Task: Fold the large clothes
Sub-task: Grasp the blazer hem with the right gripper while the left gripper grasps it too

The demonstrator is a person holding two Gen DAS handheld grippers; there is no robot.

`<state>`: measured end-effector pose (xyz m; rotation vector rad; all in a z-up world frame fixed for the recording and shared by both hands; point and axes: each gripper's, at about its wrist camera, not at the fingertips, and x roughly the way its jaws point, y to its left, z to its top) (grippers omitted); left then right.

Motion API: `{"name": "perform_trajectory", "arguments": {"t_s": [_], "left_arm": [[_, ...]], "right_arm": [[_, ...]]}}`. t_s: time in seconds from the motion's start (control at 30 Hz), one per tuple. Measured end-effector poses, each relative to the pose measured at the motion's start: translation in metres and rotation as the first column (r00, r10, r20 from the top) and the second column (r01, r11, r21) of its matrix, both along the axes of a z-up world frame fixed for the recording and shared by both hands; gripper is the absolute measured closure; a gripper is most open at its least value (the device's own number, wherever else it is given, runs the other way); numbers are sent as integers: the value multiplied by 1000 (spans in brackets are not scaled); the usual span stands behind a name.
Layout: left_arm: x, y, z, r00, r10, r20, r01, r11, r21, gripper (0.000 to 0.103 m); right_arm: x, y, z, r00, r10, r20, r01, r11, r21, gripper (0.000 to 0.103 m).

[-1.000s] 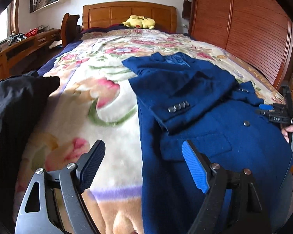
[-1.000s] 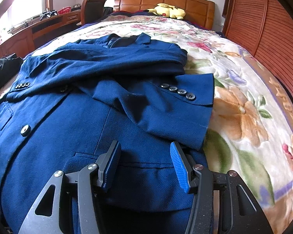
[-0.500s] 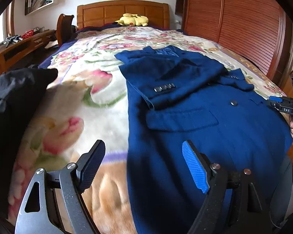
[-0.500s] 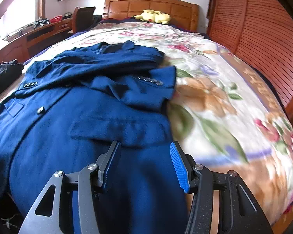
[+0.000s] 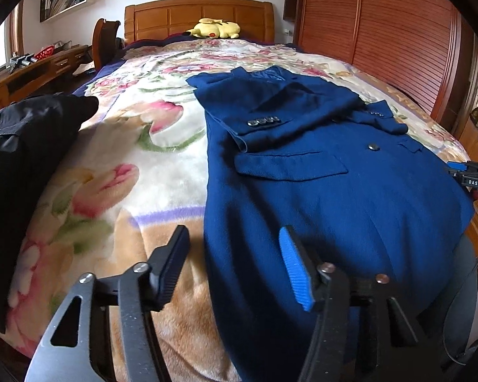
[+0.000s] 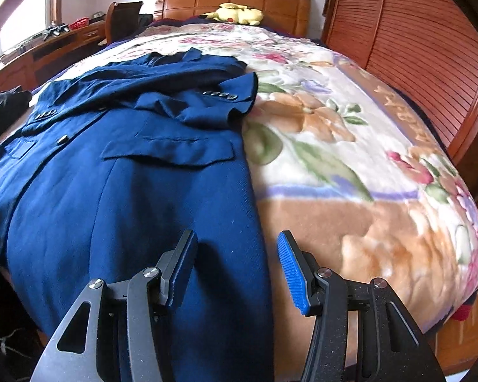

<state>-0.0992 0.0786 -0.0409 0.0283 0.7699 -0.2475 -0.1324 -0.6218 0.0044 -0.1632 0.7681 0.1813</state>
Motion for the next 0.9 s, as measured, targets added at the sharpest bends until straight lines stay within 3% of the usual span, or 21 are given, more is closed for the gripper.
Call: {"name": "perform_trajectory", "arguments": {"t_s": [0.3, 0.4, 0.53, 0.63, 0.8, 0.83, 0.9], "left_arm": [[-9, 0, -5, 1000, -17, -8, 17, 1000, -6, 48], [-11, 1, -4, 1000, -12, -4, 12, 1000, -12, 55], [-17, 2, -3, 1000, -10, -4, 10, 1000, -16, 62], [-22, 3, -4, 1000, -13, -10, 12, 1000, -18, 62], [-32, 2, -5, 1000, -22, -20, 22, 1000, -8, 64], [-33, 2, -5, 1000, -23, -20, 23, 1000, -6, 66], [-35, 2, -4, 1000, -26, -17, 26, 1000, -6, 82]], "right_arm": [[-3, -7, -4, 998, 44, -41, -42, 999, 33, 52], [-4, -5, -6, 997, 63, -46, -61, 997, 47, 65], [-7, -1, -5, 991, 122, -61, -116, 990, 85, 95], [-9, 5, -5, 989, 142, -50, -138, 988, 66, 96], [-10, 2, -1, 989, 146, -23, -142, 984, 111, 96], [-12, 1, 0, 990, 143, -17, -140, 983, 115, 96], [-14, -1, 0, 990, 140, -8, -138, 982, 129, 96]]}}
